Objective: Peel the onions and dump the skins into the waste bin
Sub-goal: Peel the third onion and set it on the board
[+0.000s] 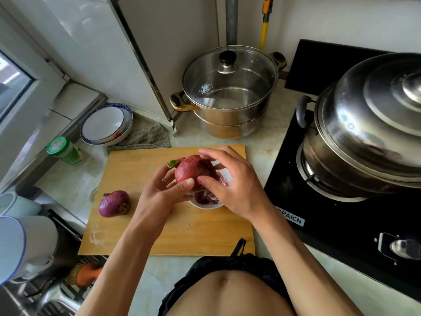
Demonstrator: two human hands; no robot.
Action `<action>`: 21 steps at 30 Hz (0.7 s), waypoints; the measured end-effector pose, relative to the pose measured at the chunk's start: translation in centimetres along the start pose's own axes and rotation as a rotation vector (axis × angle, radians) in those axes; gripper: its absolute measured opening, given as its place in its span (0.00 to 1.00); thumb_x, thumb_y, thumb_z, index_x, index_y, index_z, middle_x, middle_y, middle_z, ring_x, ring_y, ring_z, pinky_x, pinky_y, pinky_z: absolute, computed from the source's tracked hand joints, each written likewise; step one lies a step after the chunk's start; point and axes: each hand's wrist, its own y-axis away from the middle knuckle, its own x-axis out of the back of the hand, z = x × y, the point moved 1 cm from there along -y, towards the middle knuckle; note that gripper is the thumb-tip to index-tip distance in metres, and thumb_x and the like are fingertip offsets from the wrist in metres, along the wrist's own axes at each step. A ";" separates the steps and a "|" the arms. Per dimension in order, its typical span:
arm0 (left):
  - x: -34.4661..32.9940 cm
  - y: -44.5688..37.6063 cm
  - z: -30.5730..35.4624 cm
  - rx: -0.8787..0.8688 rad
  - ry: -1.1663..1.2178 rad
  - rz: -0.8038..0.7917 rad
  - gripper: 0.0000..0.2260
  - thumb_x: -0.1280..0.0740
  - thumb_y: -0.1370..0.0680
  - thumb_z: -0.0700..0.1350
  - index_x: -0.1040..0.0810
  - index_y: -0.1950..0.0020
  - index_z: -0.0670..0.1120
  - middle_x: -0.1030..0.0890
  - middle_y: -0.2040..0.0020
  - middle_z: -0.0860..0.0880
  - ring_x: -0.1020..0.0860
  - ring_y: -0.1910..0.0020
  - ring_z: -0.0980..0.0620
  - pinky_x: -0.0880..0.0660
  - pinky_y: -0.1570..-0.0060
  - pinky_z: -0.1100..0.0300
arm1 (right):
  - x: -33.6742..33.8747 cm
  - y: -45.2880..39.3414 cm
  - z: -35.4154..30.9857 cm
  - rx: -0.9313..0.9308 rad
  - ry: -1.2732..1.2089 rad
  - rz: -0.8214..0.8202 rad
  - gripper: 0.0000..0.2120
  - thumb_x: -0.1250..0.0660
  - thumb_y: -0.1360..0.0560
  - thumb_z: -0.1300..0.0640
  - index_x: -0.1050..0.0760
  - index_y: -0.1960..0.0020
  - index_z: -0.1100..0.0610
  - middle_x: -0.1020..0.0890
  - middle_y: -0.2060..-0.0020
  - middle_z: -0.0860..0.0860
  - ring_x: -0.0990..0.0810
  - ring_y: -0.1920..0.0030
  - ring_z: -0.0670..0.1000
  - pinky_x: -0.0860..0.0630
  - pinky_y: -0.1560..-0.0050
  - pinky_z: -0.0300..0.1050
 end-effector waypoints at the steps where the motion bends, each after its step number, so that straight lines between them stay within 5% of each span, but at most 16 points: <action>1: 0.1 0.0 0.0 0.001 -0.006 0.005 0.24 0.21 0.32 0.50 0.18 0.37 0.51 0.17 0.38 0.44 0.18 0.40 0.37 0.23 0.40 0.38 | -0.1 -0.1 -0.1 0.015 0.012 0.000 0.22 0.25 0.26 0.59 0.23 0.34 0.58 0.21 0.40 0.48 0.23 0.39 0.46 0.27 0.37 0.38; 5: -0.5 -0.2 0.2 0.030 -0.022 0.000 0.23 0.21 0.33 0.51 0.17 0.39 0.52 0.16 0.40 0.44 0.16 0.45 0.42 0.20 0.48 0.45 | -0.2 0.0 0.3 0.052 0.049 0.016 0.19 0.27 0.26 0.61 0.22 0.36 0.60 0.21 0.43 0.51 0.22 0.41 0.51 0.24 0.38 0.46; 12: -0.2 -0.4 0.5 0.102 -0.072 0.000 0.24 0.21 0.33 0.55 0.17 0.39 0.50 0.15 0.44 0.44 0.16 0.47 0.44 0.21 0.55 0.50 | -0.3 -0.1 0.3 0.067 0.031 -0.031 0.20 0.29 0.25 0.63 0.24 0.33 0.59 0.22 0.44 0.49 0.23 0.41 0.51 0.25 0.38 0.46; 21: -0.3 -0.2 0.5 0.154 -0.051 -0.045 0.24 0.25 0.30 0.59 0.17 0.38 0.48 0.15 0.47 0.43 0.17 0.50 0.45 0.21 0.56 0.54 | -0.3 -0.2 0.7 0.070 -0.022 -0.072 0.15 0.28 0.24 0.60 0.21 0.38 0.60 0.22 0.47 0.51 0.22 0.45 0.51 0.23 0.43 0.51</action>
